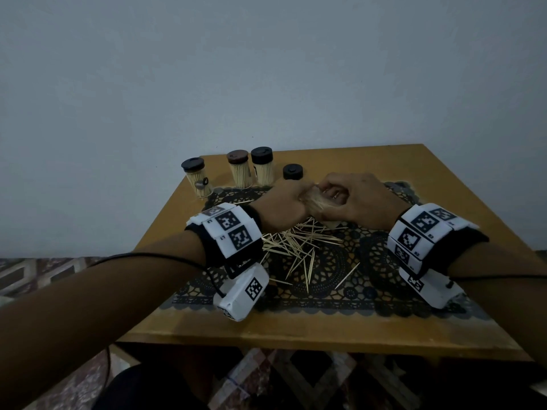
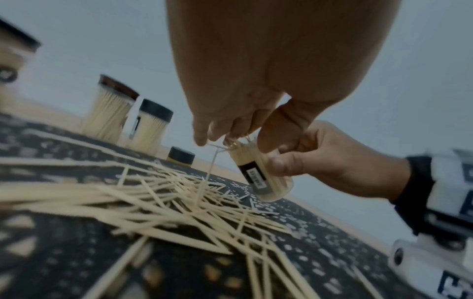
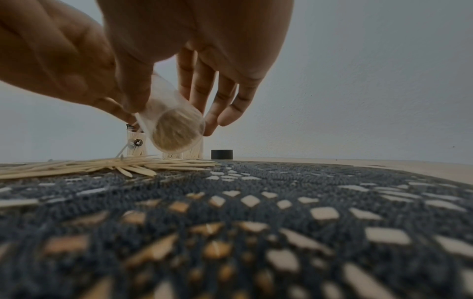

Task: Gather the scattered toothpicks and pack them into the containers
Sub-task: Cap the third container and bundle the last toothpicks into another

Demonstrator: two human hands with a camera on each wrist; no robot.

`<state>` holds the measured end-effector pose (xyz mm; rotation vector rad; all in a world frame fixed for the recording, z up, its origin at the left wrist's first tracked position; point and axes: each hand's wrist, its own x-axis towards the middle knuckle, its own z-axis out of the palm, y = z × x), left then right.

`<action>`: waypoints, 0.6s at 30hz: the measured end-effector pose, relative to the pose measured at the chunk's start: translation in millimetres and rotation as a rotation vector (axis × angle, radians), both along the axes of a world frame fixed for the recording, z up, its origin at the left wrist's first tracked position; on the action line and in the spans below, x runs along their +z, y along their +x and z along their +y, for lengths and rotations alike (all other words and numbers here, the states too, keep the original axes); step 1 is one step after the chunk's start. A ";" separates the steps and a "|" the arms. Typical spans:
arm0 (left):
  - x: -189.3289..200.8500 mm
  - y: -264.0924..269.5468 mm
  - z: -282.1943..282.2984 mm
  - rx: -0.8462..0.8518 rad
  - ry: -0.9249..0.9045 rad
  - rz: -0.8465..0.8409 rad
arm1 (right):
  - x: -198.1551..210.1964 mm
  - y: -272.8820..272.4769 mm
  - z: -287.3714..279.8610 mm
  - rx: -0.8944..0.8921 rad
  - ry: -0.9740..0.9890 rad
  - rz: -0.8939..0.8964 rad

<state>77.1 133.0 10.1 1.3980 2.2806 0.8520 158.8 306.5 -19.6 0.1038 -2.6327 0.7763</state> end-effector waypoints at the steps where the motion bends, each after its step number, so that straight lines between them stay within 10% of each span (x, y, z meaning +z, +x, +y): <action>1: -0.8 -0.5 -0.1 -0.003 -0.070 0.059 | 0.6 0.4 0.2 -0.008 0.001 0.003; 8: 0.4 -26.8 -16.0 0.137 0.038 0.001 | 0.6 -2.0 2.5 -0.082 0.028 0.001; 13: -1.0 -34.1 -25.5 0.035 -0.519 0.224 | -1.1 -3.7 5.5 -0.121 0.058 -0.028; 18: -10.4 -38.4 -19.8 -0.114 -0.640 0.243 | -1.1 -3.2 6.5 -0.133 0.061 -0.050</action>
